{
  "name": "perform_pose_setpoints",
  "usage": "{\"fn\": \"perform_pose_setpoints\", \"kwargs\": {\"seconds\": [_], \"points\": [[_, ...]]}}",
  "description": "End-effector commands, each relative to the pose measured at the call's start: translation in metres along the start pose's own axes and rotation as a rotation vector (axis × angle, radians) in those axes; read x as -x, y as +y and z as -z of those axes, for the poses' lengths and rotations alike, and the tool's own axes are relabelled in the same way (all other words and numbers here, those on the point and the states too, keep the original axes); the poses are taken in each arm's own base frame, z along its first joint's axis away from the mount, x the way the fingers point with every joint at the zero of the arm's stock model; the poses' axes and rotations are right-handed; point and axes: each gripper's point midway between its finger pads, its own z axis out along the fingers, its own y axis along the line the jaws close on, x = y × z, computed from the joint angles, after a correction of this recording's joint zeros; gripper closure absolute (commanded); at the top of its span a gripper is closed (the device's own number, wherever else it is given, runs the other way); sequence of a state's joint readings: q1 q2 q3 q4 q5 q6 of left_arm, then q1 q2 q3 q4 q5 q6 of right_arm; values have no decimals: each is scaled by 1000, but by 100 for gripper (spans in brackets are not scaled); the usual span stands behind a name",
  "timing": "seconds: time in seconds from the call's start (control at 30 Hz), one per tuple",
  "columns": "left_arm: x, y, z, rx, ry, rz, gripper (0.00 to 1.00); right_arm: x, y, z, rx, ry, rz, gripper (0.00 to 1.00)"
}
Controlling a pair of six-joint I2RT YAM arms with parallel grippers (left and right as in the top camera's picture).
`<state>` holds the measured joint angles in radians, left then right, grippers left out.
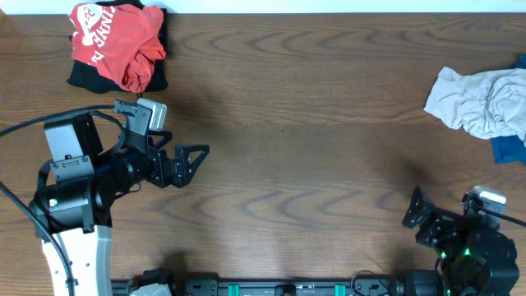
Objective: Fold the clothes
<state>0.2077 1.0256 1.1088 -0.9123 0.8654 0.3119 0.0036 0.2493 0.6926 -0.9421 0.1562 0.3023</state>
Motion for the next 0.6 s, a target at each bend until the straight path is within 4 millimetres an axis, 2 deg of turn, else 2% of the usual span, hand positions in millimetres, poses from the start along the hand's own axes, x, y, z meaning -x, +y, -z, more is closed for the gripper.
{"fn": "perform_pose_setpoints", "kwargs": {"seconds": [0.0,0.1,0.3,0.57], "points": [[1,-1,0,-11,-5,-12,2,5,-4,-13,-16,-84,48,1],[1,-1,0,-11,-5,-12,2,11,6,-27,46,-177,84,1],[1,-1,0,-11,-5,-12,2,6,16,-53,112,-292,110,1],[1,-1,0,-11,-5,-12,2,2,21,-66,172,-443,100,1]]}}
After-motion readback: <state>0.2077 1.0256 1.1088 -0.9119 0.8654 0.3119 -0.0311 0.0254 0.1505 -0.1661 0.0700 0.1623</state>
